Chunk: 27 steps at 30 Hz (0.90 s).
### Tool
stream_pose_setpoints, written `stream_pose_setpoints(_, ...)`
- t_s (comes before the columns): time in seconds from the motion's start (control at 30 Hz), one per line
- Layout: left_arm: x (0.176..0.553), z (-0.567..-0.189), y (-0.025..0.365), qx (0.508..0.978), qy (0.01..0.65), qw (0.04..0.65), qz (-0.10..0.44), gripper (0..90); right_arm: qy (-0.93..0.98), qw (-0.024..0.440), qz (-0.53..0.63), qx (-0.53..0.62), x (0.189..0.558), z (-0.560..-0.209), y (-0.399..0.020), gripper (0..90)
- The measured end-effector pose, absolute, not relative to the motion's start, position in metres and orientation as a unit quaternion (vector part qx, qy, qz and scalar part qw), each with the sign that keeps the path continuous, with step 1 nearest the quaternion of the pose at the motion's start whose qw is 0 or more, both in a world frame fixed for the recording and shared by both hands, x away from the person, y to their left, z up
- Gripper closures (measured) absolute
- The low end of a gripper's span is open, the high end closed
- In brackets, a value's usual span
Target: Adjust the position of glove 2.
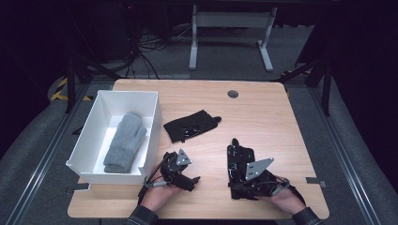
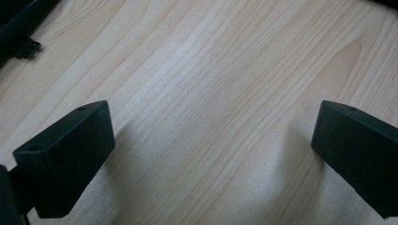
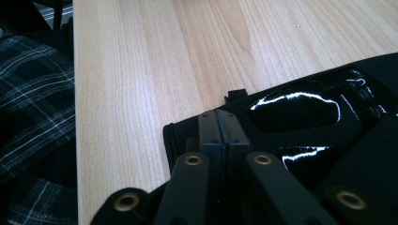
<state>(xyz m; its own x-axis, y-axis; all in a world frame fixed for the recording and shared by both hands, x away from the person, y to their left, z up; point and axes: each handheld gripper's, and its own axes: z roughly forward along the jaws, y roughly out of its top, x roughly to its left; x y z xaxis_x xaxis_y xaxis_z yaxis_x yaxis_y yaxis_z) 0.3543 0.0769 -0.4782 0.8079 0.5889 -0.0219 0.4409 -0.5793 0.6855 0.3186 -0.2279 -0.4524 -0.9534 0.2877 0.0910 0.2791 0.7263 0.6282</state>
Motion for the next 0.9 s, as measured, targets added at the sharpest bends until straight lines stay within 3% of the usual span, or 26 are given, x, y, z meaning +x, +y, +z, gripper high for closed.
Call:
stream_pose_setpoints(0.03, 0.354, -0.478, 0.077, 0.882, 0.292, 0.354, 0.105, 0.1, 0.924, 0.001, 0.347, 0.160, 0.319, -0.450, -0.232, 76.2)
stream_pose_setpoints(0.13, 0.354, -0.478, 0.077, 0.882, 0.292, 0.354, 0.105, 0.1, 0.920, 0.010, 0.355, 0.168, 0.319, -0.448, -0.236, 69.4)
stream_pose_setpoints(0.3, 0.354, -0.478, 0.076, 0.881, 0.297, 0.352, 0.107, 0.0, 0.891, 0.081, 0.382, 0.231, 0.328, -0.439, -0.271, 45.9)
stream_pose_setpoints(0.43, 0.354, -0.478, 0.076, 0.881, 0.297, 0.352, 0.107, 0.0, 0.874, 0.102, 0.386, 0.277, 0.337, -0.441, -0.297, 37.3)
stream_pose_setpoints(0.77, 0.354, -0.477, 0.075, 0.883, 0.297, 0.349, 0.106, 0.4, 0.847, 0.147, 0.367, 0.356, 0.354, -0.458, -0.339, 25.4)
stream_pose_setpoints(0.83, 0.353, -0.475, 0.073, 0.884, 0.298, 0.346, 0.103, 3.5, 0.847, 0.151, 0.360, 0.360, 0.356, -0.462, -0.341, 22.1)
stream_pose_setpoints(0.9, 0.352, -0.471, 0.072, 0.886, 0.290, 0.348, 0.099, 12.3, 0.848, 0.161, 0.355, 0.360, 0.357, -0.465, -0.343, 19.3)
